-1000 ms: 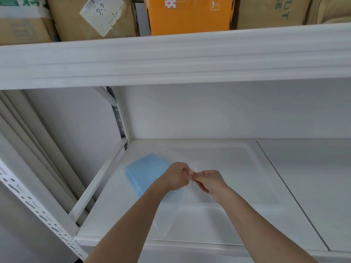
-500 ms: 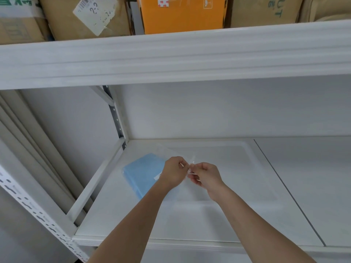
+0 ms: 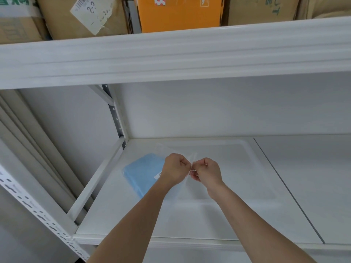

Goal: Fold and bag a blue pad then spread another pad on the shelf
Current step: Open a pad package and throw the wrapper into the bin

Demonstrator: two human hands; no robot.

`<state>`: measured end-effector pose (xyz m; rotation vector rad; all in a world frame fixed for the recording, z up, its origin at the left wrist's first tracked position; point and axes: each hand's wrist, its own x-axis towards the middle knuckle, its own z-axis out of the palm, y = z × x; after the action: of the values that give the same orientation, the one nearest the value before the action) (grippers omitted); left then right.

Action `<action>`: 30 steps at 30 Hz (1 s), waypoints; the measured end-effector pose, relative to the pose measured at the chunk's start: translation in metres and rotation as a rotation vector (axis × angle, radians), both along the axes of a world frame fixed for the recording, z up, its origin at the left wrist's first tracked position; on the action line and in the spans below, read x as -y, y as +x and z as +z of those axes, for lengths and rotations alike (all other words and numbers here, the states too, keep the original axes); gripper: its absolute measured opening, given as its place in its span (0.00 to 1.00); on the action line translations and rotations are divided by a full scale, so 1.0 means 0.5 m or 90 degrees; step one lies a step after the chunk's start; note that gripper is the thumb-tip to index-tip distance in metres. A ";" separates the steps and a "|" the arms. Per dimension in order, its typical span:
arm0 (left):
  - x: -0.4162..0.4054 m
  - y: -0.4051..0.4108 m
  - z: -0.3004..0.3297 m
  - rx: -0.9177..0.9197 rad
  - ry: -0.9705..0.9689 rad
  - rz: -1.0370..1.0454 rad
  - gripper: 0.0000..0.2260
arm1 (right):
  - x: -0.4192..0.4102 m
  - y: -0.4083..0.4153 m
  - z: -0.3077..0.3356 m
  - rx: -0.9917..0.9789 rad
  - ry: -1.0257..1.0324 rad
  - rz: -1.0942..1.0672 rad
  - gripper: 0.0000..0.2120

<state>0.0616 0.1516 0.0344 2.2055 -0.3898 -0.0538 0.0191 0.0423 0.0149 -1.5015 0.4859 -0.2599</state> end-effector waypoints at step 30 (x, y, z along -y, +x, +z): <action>-0.016 -0.017 0.016 -0.180 -0.041 -0.028 0.06 | 0.018 -0.028 -0.011 -0.056 0.020 0.114 0.04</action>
<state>0.0529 0.1597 0.0423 2.0880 -0.2776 -0.3686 0.0051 0.0332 0.0093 -1.5200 0.4203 -0.0449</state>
